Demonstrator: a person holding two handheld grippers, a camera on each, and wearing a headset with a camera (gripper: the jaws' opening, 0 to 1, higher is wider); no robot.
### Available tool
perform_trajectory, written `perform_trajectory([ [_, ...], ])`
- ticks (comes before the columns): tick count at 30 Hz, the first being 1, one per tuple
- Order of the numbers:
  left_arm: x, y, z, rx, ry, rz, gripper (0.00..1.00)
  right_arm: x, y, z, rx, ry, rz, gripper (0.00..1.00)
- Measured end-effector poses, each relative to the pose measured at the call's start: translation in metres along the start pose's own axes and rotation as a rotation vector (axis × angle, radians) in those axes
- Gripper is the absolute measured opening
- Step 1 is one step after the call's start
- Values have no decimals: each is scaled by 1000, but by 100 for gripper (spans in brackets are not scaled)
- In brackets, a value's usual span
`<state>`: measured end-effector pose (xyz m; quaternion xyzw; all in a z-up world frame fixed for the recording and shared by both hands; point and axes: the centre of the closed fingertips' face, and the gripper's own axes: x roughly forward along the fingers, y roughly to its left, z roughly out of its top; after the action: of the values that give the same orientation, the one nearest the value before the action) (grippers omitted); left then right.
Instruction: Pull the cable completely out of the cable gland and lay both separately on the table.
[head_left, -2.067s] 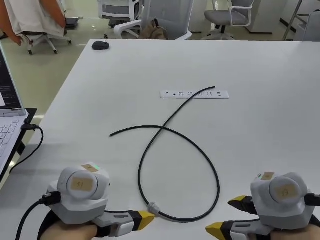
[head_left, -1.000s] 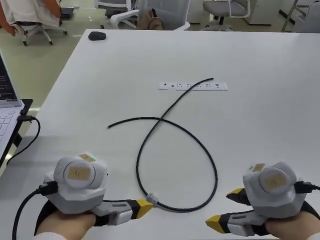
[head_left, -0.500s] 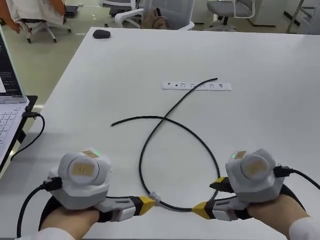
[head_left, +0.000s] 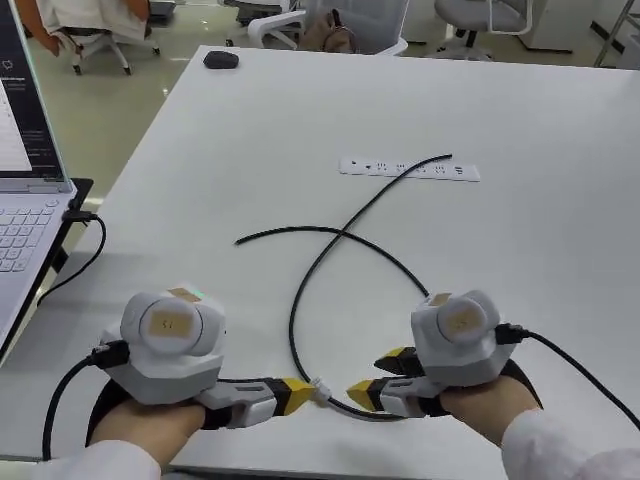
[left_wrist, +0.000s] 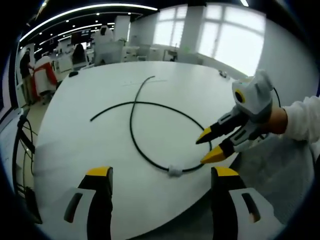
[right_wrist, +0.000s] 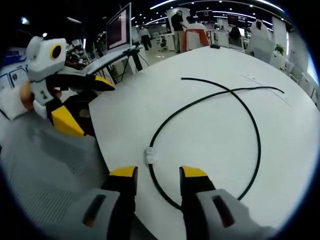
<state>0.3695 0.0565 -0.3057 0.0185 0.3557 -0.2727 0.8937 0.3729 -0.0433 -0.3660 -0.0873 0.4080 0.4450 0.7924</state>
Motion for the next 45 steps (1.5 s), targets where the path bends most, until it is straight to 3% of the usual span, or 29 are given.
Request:
perform_trajectory([
  [15, 0, 5, -2, -18, 6, 19, 81, 47, 11, -18, -20, 55, 3, 24],
  [21, 0, 7, -2, -22, 8, 23, 80, 55, 11, -18, -23, 43, -10, 16],
  [25, 0, 6, -3, -19, 12, 21, 80, 59, 11, -14, -42, 30, -19, 18],
  [35, 1, 5, -5, -11, 24, 17, 79, 62, 9, -12, -132, 13, -37, 13],
  [40, 2, 4, -5, -2, 27, 13, 79, 55, 7, -17, -124, 69, -17, 12],
  [45, 1, 2, -4, 6, 24, 8, 78, 40, 10, -4, -130, 11, 30, 12],
])
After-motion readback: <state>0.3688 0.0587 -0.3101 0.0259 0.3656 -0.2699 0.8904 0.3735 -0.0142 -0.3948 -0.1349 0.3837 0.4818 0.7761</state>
